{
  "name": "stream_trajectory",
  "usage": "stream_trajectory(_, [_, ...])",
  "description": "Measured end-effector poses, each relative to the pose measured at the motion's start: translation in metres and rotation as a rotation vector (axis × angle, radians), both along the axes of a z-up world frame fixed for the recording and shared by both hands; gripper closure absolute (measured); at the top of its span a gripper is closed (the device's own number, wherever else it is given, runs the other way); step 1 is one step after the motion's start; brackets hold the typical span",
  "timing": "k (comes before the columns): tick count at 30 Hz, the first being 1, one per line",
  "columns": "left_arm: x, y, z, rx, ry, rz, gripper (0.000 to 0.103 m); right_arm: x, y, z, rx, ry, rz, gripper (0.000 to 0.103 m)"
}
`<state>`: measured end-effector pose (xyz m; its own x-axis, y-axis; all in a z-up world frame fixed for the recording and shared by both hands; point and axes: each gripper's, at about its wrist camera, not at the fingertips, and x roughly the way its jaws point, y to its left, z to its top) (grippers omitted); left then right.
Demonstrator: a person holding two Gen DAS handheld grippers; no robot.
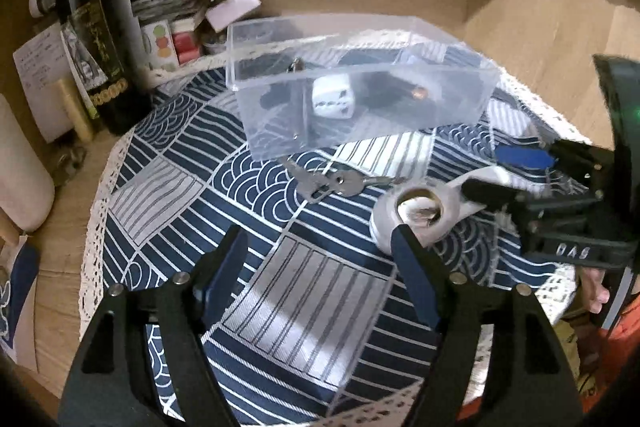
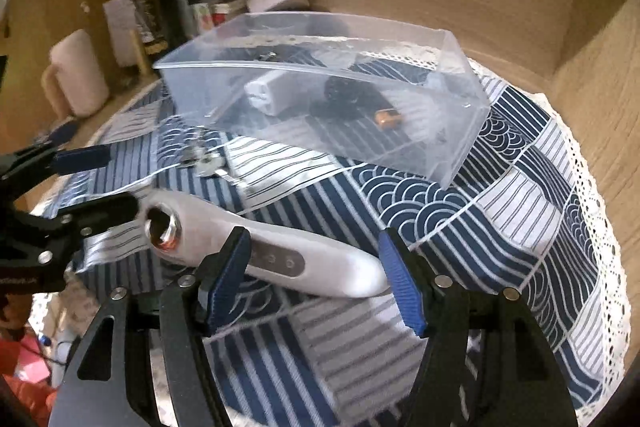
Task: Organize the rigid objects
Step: 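Grasp the white rotary cutter by its body with the right gripper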
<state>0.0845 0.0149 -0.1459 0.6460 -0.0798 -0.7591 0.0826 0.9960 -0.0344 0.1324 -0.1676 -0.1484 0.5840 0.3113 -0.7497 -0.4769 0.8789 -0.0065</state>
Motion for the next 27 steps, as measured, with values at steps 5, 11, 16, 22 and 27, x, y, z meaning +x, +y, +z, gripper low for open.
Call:
stream_trajectory(5, [0.003,0.004,-0.004,0.020,0.009,0.017,0.029,-0.003,-0.006,0.013,0.087,-0.004,-0.010,0.040])
stream_trajectory(11, [0.012,0.012,-0.011,0.033,0.035,0.059,0.032,-0.025,-0.002,0.025,0.117,-0.036,0.026,0.040])
stream_trajectory(16, [0.024,0.011,-0.018,-0.012,0.079,0.054,0.036,-0.032,-0.004,0.022,0.134,-0.029,0.019,0.040])
stream_trajectory(22, [0.019,-0.016,-0.020,-0.025,0.089,-0.031,0.041,-0.036,-0.015,0.020,0.146,-0.024,-0.013,0.040])
stream_trajectory(27, [0.015,-0.035,-0.016,-0.040,0.069,-0.081,0.041,-0.039,-0.018,0.020,0.148,-0.029,-0.026,0.040])
